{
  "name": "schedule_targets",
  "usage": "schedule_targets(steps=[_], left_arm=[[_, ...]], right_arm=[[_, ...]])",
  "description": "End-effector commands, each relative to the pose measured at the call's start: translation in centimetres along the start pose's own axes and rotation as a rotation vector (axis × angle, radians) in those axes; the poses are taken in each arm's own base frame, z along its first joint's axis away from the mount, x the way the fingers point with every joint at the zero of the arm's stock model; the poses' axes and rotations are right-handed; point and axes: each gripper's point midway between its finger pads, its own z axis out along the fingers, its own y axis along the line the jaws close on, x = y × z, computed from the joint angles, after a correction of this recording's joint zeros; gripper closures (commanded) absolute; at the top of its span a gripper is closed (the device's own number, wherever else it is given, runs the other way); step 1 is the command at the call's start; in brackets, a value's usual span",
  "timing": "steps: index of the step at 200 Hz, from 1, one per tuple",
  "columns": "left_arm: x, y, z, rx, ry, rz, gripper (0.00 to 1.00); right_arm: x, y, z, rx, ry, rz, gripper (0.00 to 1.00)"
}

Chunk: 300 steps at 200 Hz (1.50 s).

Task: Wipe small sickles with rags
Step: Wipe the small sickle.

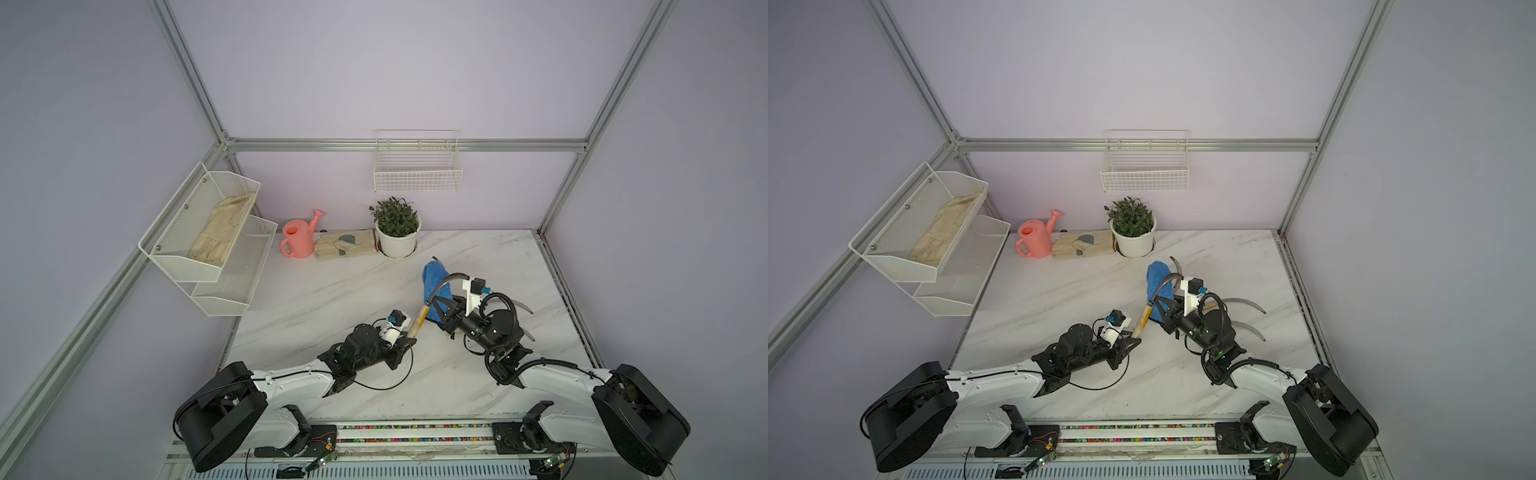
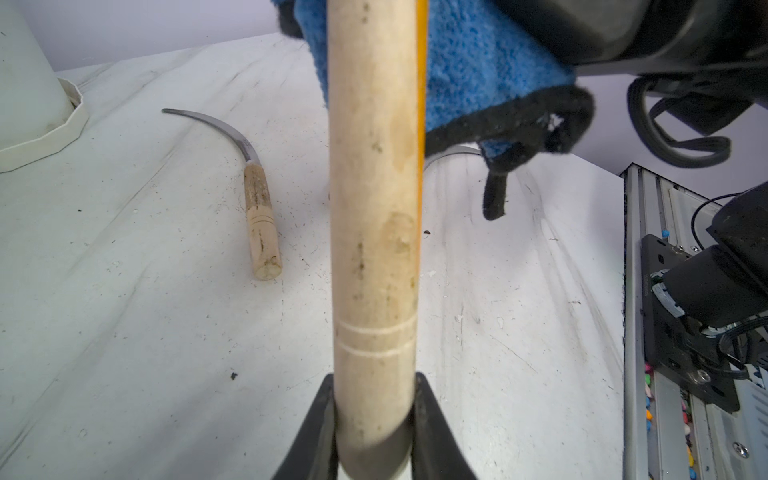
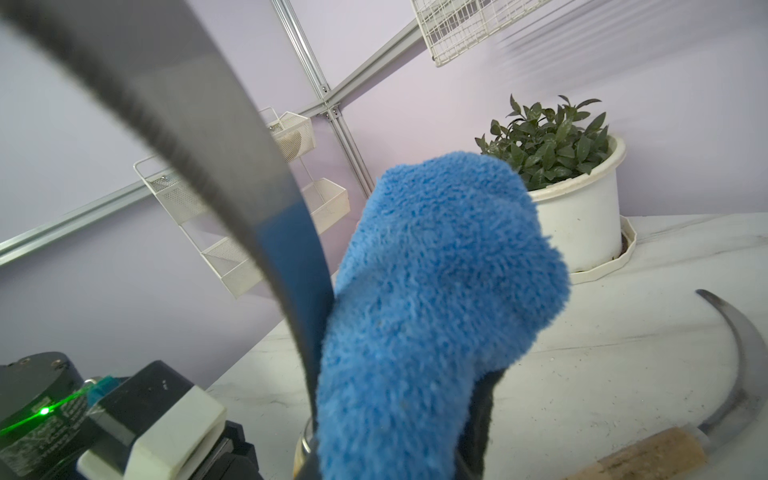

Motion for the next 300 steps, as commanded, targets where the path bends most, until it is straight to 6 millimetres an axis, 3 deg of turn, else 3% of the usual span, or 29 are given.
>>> schedule_targets(steps=[1,52,92,206,230,260,300], left_arm=[[-3.2,-0.1,0.4,0.006,-0.074,0.017,1.0],[-2.8,0.8,0.7,-0.034,-0.061,0.026,1.0],[-2.7,1.0,0.9,-0.044,-0.052,0.036,1.0],[-2.7,1.2,0.9,-0.053,-0.05,0.041,1.0],[-2.8,0.9,0.8,-0.043,-0.055,0.042,1.0],[-2.7,0.7,0.8,-0.03,-0.052,0.042,1.0],[-3.0,0.6,0.7,-0.025,-0.058,0.043,1.0]], right_arm=[[-3.2,2.0,-0.6,-0.098,-0.101,0.008,1.0],[-8.0,0.8,-1.5,-0.13,-0.172,0.096,1.0],[-11.3,1.3,-2.6,-0.165,-0.23,0.115,1.0],[-14.2,1.7,-4.9,-0.11,-0.278,0.085,1.0],[-14.2,1.6,-4.9,-0.088,-0.267,0.077,1.0],[-12.7,0.5,-3.9,-0.084,-0.223,0.105,1.0],[-8.6,-1.5,-2.2,-0.086,-0.14,0.164,1.0]])
